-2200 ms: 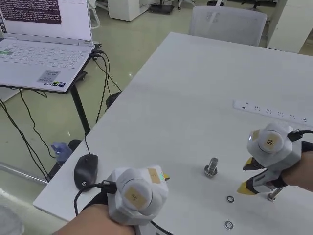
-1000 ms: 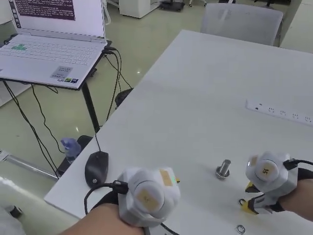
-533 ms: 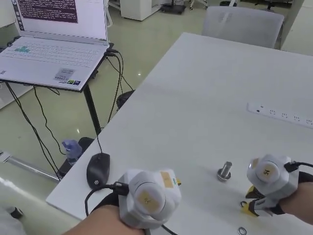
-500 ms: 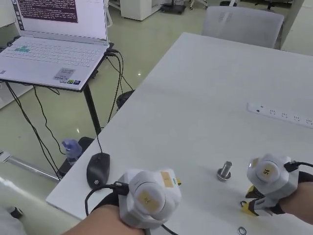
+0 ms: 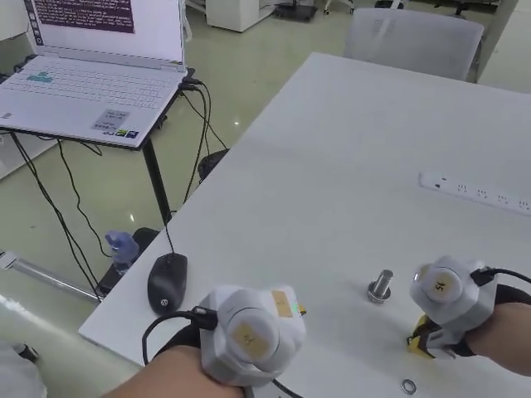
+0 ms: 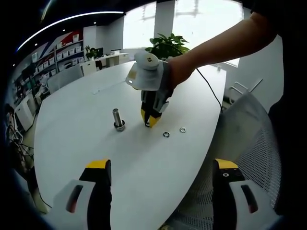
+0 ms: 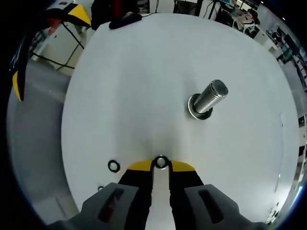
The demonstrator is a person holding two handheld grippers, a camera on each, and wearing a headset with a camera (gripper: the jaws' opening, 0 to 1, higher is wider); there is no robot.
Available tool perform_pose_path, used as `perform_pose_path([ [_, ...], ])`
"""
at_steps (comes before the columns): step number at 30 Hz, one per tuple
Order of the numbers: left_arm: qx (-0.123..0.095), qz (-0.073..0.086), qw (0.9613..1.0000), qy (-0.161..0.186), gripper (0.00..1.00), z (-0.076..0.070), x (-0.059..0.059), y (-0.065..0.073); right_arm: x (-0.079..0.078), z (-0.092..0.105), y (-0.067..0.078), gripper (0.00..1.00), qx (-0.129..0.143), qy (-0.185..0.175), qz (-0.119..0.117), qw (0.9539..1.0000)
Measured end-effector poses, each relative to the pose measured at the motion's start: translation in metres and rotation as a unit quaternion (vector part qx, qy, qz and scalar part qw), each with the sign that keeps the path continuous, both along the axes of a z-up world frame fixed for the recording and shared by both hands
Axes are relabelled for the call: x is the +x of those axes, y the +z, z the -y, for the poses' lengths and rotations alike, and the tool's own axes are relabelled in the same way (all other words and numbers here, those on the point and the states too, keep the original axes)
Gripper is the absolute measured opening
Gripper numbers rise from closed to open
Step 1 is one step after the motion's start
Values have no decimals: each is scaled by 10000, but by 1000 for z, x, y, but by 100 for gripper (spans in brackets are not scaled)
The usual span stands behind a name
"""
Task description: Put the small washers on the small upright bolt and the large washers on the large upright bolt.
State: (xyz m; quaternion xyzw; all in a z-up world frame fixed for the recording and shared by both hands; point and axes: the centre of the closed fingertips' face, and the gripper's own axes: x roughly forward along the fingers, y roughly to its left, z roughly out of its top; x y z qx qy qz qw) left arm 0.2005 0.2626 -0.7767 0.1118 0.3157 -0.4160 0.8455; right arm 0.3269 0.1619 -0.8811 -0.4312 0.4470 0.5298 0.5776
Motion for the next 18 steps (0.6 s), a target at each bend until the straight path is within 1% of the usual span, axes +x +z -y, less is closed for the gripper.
perform_pose_path([
  [2,11,-9,10000,7,86,-1,0,0,1,0,0,13,-33,-49,-4,10000],
  [3,7,-11,10000,13,86,-1,0,1,1,1,0,13,-35,-128,-16,9999],
  [8,-11,7,10000,25,86,0,1,2,1,1,0,12,29,-210,-30,9998],
  [11,-9,15,10000,34,86,0,1,3,0,2,0,12,19,-229,-31,9997],
  [18,-20,-5,10000,62,85,1,1,1,2,7,16,12,136,-363,-76,9992],
])
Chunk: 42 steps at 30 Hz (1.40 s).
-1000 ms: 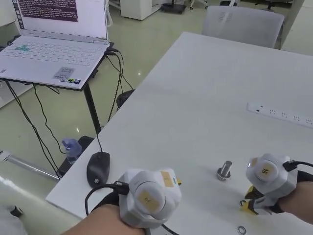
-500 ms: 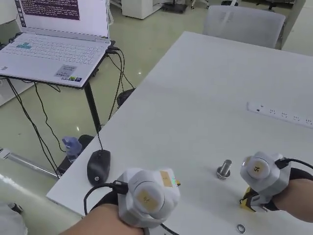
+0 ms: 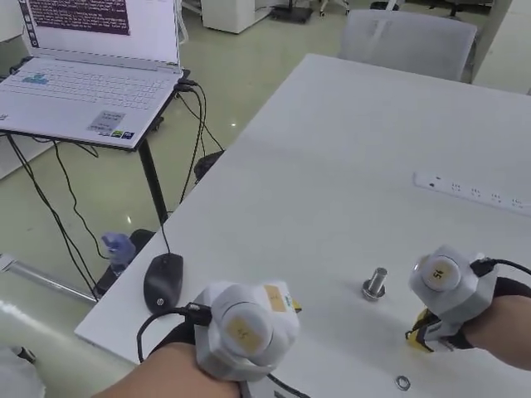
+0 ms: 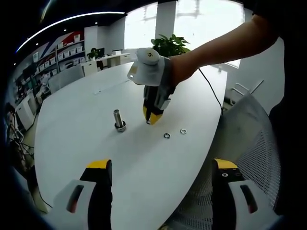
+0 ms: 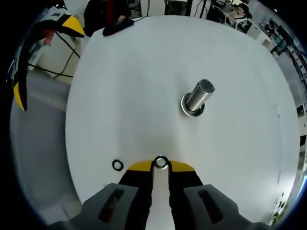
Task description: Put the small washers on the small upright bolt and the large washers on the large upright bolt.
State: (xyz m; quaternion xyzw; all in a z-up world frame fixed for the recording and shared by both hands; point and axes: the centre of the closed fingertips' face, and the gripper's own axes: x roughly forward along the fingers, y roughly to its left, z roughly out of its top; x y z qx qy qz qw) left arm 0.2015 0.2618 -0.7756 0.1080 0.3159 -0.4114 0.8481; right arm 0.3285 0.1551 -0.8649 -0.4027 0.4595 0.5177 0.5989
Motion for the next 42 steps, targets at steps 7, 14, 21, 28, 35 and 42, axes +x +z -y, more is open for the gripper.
perform_pose_path([
  [7,-3,16,10000,-6,87,2,2,0,-1,14,17,12,49,-128,-1,9999],
  [14,-25,8,10000,17,88,3,6,-1,-5,28,31,12,150,-278,-12,9995],
  [21,-41,25,10000,81,91,2,8,-2,-5,46,36,12,127,-354,-6,9993],
  [28,-67,66,9998,146,92,2,12,-2,-5,65,43,12,180,-488,15,9986],
  [35,-161,79,9996,194,93,4,13,-2,-8,79,49,12,265,-535,42,9982],
  [42,-141,70,9998,132,94,4,11,-2,-8,94,49,12,257,-666,50,9974],
])
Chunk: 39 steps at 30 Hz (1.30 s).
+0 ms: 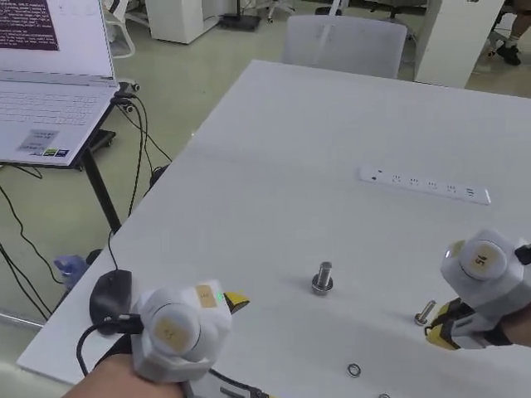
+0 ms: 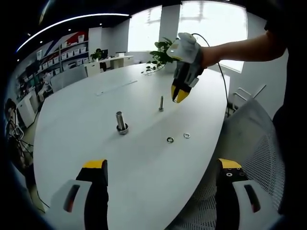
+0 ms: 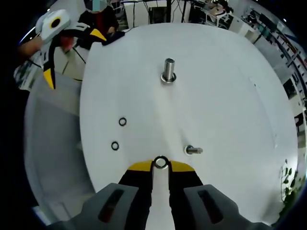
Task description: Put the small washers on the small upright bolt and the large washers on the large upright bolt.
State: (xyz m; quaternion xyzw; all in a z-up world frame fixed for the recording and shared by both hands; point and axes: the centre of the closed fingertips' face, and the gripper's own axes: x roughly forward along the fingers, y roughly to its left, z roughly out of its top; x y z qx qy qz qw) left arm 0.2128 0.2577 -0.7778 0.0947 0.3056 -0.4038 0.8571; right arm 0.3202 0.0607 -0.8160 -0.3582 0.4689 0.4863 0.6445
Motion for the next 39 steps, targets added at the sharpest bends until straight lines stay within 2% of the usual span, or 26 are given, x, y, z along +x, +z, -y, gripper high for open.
perform_pose_path([
  [2,53,-15,10000,-23,94,-1,-1,-2,1,8,-1,12,-48,-33,17,10000],
  [7,26,-93,9999,-32,94,-1,-4,-4,8,23,-1,12,-81,-200,62,9997],
  [10,39,-78,10000,-37,95,-1,-4,-3,13,27,0,12,-81,-282,74,9995],
  [14,36,-65,10000,-27,94,0,-4,0,18,27,1,12,-85,-277,95,9995],
  [17,122,-78,9999,-61,94,0,-4,-3,26,23,4,12,-40,-275,164,9995],
  [23,133,-74,9999,-79,93,2,-4,-4,38,16,8,12,-10,-258,250,9994],
  [29,115,-28,9999,-94,93,4,-1,-2,49,11,6,12,-15,-242,293,9993],
  [39,108,-87,9998,-111,91,4,0,-4,51,4,5,12,0,-239,322,9992],
])
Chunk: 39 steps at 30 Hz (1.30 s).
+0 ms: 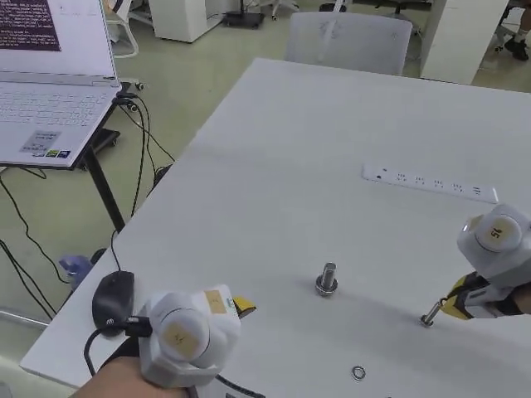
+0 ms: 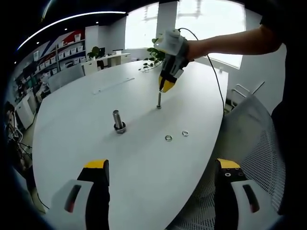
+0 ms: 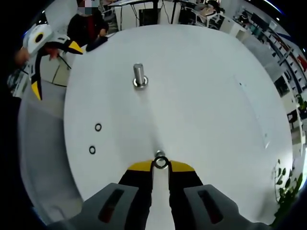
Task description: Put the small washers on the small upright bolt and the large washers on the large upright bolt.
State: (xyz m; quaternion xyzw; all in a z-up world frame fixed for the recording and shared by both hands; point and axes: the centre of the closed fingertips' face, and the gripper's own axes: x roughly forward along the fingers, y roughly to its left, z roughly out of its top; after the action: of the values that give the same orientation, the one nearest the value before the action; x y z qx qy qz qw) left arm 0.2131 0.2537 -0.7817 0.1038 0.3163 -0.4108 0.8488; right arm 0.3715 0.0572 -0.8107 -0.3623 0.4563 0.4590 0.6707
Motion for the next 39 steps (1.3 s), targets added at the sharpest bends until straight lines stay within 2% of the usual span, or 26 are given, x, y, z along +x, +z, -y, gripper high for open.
perform_pose_path([
  [23,-3,-41,10000,57,89,-6,0,-5,-2,-7,-7,12,-205,89,-90,9997],
  [39,-31,-90,9999,93,88,-9,-1,-6,-1,-8,-26,12,-350,202,-206,9990],
])
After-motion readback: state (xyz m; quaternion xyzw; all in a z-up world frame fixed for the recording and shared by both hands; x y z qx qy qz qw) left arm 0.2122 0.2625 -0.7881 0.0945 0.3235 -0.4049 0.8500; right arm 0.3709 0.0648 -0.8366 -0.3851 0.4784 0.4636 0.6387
